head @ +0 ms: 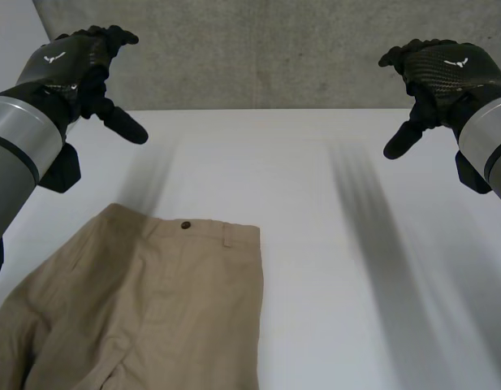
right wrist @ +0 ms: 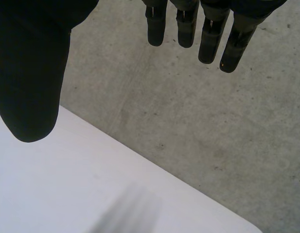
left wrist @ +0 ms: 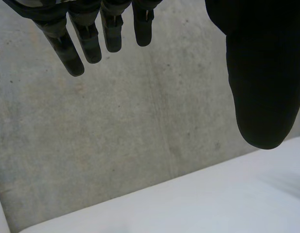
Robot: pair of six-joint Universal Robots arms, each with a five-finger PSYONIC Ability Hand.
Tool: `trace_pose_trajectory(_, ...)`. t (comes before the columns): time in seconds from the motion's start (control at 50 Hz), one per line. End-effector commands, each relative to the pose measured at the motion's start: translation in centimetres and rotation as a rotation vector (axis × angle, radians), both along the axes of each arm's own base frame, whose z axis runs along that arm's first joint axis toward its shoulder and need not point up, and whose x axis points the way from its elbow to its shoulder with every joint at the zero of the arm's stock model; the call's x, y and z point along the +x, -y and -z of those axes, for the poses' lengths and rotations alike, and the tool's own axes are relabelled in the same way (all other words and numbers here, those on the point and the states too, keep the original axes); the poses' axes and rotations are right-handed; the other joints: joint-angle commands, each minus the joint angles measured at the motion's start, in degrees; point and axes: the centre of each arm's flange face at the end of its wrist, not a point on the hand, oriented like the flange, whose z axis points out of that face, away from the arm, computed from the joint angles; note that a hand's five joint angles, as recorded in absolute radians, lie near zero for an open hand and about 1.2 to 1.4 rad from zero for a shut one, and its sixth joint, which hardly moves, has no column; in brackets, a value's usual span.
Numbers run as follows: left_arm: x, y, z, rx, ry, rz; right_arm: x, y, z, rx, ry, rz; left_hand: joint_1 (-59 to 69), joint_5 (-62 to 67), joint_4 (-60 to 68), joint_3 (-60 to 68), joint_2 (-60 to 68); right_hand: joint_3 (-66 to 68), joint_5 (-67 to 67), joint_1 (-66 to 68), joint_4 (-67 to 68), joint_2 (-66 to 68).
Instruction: Fold the shorts.
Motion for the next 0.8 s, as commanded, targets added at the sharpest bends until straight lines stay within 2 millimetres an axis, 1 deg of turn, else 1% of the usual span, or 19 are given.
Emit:
trace_pose_trajectory(0.02,-0.5,0.1,1.3,-0.018,0.174,0.011,0.3,-0.1,0.3,-0.010,-0.061,-0.035,0.81,-1.13,-0.39,-0.59,-0.18,-1.86,-3.71,0.57,-3.04,-2.15)
trace_pose_trajectory(0.04,-0.9,0.5,2.9,-0.008,0.300,0.023,0.4,-0.2,0.4,-0.012,-0.087,-0.054,0.81,-1.13,-0.39,-0.59,-0.18,-1.86,-3.71,0.57,-3.04,-2.15)
trace_pose_trajectory(0.1,-1.1,1.1,5.0,0.005,0.463,0.034,0.5,-0.3,0.7,-0.013,-0.123,-0.070,0.81,-1.13,-0.39,-0.59,-0.18,-1.86,-3.71,0.57,-3.04,-2.15)
trace_pose_trajectory(0.16,-1.1,1.8,6.6,0.025,0.555,0.029,0.5,-0.4,0.9,-0.004,-0.146,-0.080,1.65,-0.29,0.45,0.25,0.66,-1.86,-3.71,0.57,-3.04,-2.15)
trace_pose_trajectory(0.18,-0.6,2.5,7.8,0.052,0.603,0.005,0.6,-0.5,1.0,0.001,-0.157,-0.087,1.82,-0.13,0.62,0.42,0.82,-1.86,-3.71,0.57,-3.04,-2.15)
trace_pose_trajectory(0.24,0.5,3.6,9.2,0.098,0.656,-0.049,0.7,-0.6,1.4,0.016,-0.172,-0.105,2.16,0.21,0.96,0.75,1.16,-1.86,-3.71,0.57,-3.04,-2.15)
trace_pose_trajectory(0.28,1.8,4.7,10.7,0.155,0.679,-0.094,0.9,-0.6,2.2,0.045,-0.187,-0.131,2.16,0.21,0.96,0.75,1.16,-1.86,-3.71,0.57,-3.04,-2.15)
trace_pose_trajectory(0.32,2.2,5.0,11.1,0.170,0.682,-0.102,1.1,-0.6,2.9,0.071,-0.199,-0.151,2.16,0.21,0.96,0.75,1.16,-1.86,-3.71,0.57,-3.04,-2.15)
trace_pose_trajectory(0.36,2.6,5.3,12.6,0.216,0.694,-0.097,1.5,-0.7,4.1,0.120,-0.217,-0.182,2.16,0.21,0.96,0.75,1.16,-1.86,-3.71,0.57,-3.04,-2.15)
trace_pose_trajectory(0.38,2.5,5.2,12.8,0.220,0.694,-0.093,1.6,-0.7,4.5,0.137,-0.222,-0.188,2.16,0.21,0.96,0.75,1.16,-1.86,-3.71,0.57,-3.04,-2.15)
trace_pose_trajectory(0.4,2.5,5.2,12.8,0.221,0.693,-0.094,1.7,-0.7,5.1,0.160,-0.224,-0.199,2.16,0.21,0.96,0.75,1.16,-1.86,-3.71,0.57,-3.04,-2.15)
trace_pose_trajectory(0.42,2.5,5.2,12.9,0.223,0.686,-0.092,2.4,-1.0,6.0,0.200,-0.224,-0.236,2.16,0.21,0.96,0.75,1.16,-1.86,-3.71,0.57,-3.04,-2.15)
trace_pose_trajectory(0.46,2.4,5.0,12.7,0.222,0.667,-0.092,3.5,-1.7,7.2,0.242,-0.227,-0.287,2.16,0.21,0.96,0.75,1.16,-1.86,-3.71,0.57,-3.04,-2.15)
trace_pose_trajectory(0.5,2.3,4.7,12.3,0.221,0.626,-0.091,5.2,-2.8,8.7,0.290,-0.218,-0.356,2.16,0.21,0.96,0.75,1.16,-1.86,-3.71,0.57,-3.04,-2.15)
trace_pose_trajectory(0.56,2.3,4.6,12.0,0.217,0.608,-0.093,6.5,-3.4,10.0,0.332,-0.189,-0.398,2.16,0.21,0.96,0.75,1.16,-1.86,-3.71,0.57,-3.04,-2.15)
trace_pose_trajectory(0.58,2.4,4.2,10.4,0.192,0.532,-0.105,7.5,-3.4,10.7,0.342,-0.159,-0.417,1.99,0.05,0.79,0.59,1.00,-1.86,-3.71,0.57,-3.04,-2.15)
trace_pose_trajectory(0.66,2.4,3.6,9.1,0.171,0.469,-0.109,9.9,-2.9,12.5,0.339,-0.082,-0.456,1.99,0.04,0.79,0.59,0.99,-1.86,-3.71,0.57,-3.04,-2.15)
trace_pose_trajectory(0.74,2.5,3.2,8.4,0.148,0.447,-0.116,12.2,-2.6,13.4,0.321,-0.032,-0.482,1.66,-0.29,0.46,0.25,0.66,-1.79,-3.64,0.64,-2.97,-2.08)
trace_pose_trajectory(0.8,2.6,3.0,8.2,0.131,0.441,-0.119,13.8,-2.5,14.2,0.326,-0.014,-0.507,1.66,-0.29,0.46,0.25,0.66,3.42,1.57,5.85,2.24,3.13)
